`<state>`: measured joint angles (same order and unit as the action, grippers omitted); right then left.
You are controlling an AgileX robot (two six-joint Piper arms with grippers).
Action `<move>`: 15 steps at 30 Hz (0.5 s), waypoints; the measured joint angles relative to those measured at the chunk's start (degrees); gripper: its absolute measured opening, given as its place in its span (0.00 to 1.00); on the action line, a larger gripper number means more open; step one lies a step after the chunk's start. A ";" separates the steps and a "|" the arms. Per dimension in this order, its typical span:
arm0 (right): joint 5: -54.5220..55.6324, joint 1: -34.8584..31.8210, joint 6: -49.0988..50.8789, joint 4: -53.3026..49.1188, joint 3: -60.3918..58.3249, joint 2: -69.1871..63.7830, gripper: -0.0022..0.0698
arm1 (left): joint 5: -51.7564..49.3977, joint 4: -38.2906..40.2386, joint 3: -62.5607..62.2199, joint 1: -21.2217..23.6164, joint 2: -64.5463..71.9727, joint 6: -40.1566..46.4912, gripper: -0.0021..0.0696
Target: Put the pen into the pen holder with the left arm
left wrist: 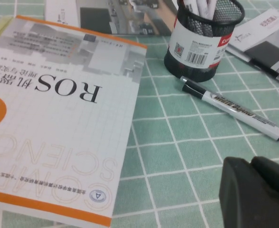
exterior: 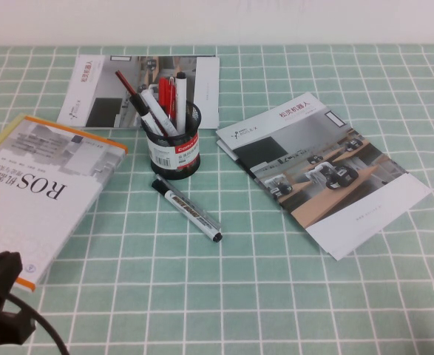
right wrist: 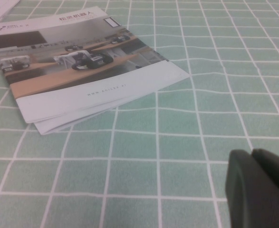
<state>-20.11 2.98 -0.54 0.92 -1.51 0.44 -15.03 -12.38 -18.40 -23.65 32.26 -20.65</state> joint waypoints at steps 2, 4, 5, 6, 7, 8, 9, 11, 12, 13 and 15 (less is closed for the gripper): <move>0.00 0.00 0.00 0.00 0.00 0.00 0.00 | 0.20 0.00 0.31 0.00 -0.09 -0.41 0.03; 0.00 0.00 0.00 0.00 0.00 0.00 0.00 | 1.38 -0.41 1.20 0.10 -0.47 -0.54 0.03; 0.00 0.00 0.00 0.00 0.00 0.00 0.00 | 2.03 -0.53 1.92 0.32 -1.19 -0.54 0.03; 0.00 0.00 0.00 0.00 0.00 0.00 0.00 | 2.71 -0.55 2.83 0.86 -2.37 -0.54 0.03; 0.00 0.00 0.00 0.00 0.00 0.00 0.00 | 3.19 -0.55 3.64 1.53 -3.65 -0.23 0.03; 0.00 0.00 0.00 0.00 0.00 0.00 0.00 | 3.77 -0.55 4.72 2.62 -5.58 0.38 0.03; 0.00 0.00 0.00 0.00 0.00 0.00 0.00 | 4.30 -0.36 5.82 3.97 -7.92 1.10 0.03; 0.00 0.00 0.00 0.00 0.00 0.00 0.00 | 4.94 0.20 7.99 6.60 -12.64 2.99 0.03; 0.00 0.00 0.00 0.00 0.00 0.00 0.00 | 4.94 0.73 9.02 8.03 -15.28 4.28 0.03; 0.00 0.00 0.00 0.00 0.00 0.00 0.00 | 4.94 1.17 9.78 9.31 -17.93 5.27 0.03; 0.00 0.00 0.00 0.00 0.00 0.00 0.00 | 4.73 2.08 11.48 11.28 -22.94 7.87 0.03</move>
<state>-20.11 2.98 -0.54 0.92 -1.51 0.44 -10.30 -10.30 -6.91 -12.37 9.33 -12.77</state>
